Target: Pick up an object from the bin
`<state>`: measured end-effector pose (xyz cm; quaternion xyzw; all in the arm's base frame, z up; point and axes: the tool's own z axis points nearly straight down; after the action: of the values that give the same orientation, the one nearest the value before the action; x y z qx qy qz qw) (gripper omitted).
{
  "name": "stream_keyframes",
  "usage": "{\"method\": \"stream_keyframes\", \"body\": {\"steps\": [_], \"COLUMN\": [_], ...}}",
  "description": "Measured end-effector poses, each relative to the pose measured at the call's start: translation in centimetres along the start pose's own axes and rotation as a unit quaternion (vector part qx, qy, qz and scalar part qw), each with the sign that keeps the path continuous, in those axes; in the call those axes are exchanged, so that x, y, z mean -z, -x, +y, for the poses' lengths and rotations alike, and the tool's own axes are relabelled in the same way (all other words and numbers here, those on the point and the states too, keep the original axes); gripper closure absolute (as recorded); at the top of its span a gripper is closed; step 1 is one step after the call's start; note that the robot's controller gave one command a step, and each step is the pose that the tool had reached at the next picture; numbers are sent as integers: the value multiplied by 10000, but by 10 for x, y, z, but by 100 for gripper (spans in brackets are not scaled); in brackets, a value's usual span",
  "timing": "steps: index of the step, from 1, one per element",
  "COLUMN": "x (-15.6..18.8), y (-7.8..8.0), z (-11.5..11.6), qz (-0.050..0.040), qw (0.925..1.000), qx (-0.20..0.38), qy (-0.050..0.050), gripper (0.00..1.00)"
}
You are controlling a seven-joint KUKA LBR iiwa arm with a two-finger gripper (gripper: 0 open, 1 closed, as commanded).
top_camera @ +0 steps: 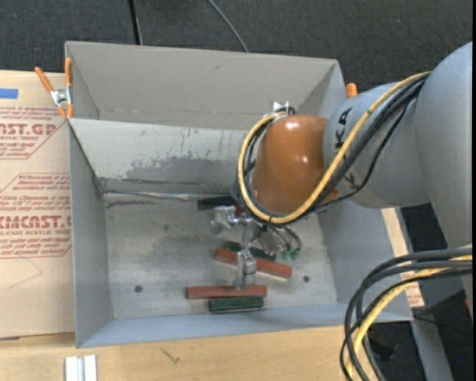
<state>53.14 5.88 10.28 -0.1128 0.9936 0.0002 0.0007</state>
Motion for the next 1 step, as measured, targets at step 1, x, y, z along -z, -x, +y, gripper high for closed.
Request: {"method": "stream_keyframes", "body": {"steps": [1], "x": [4], "y": [-12], "z": [-31], "qz": [16], "qw": [9996], "qx": [299], "qy": [9], "gripper": [0]}}
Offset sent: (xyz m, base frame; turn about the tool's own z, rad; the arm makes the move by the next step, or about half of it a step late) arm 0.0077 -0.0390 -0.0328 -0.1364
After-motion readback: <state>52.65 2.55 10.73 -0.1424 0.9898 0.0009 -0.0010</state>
